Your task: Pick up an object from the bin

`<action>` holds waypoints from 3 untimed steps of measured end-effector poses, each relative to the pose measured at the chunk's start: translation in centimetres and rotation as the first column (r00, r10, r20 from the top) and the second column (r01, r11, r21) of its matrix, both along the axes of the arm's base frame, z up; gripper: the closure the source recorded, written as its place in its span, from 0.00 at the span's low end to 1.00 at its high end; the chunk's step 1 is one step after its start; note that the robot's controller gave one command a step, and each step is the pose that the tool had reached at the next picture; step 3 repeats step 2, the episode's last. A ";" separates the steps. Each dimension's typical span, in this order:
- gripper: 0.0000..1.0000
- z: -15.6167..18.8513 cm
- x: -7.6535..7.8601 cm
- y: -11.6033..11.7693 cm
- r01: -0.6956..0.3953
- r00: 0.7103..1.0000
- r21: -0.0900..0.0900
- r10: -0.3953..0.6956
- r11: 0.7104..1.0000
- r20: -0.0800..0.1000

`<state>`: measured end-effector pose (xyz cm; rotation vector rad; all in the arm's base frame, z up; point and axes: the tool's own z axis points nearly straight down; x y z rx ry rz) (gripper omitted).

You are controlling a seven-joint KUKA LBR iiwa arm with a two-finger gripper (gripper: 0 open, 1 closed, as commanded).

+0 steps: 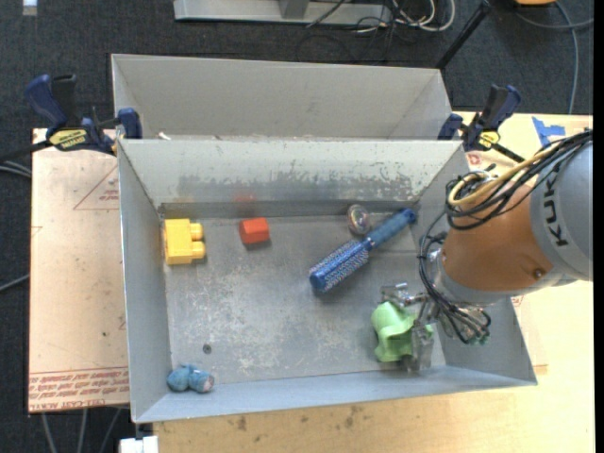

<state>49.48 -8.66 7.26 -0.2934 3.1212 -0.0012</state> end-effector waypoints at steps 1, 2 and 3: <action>1.00 12.3 0.5 1.9 0.031 1.000 0.000 -0.031 1.000 0.003; 1.00 27.2 0.6 4.3 0.114 0.993 0.001 -0.114 0.993 0.005; 1.00 27.2 0.6 4.3 0.114 0.993 0.001 -0.114 0.993 0.005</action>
Offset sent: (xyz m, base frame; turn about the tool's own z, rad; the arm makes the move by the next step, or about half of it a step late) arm 0.0025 0.0182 0.1191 0.0335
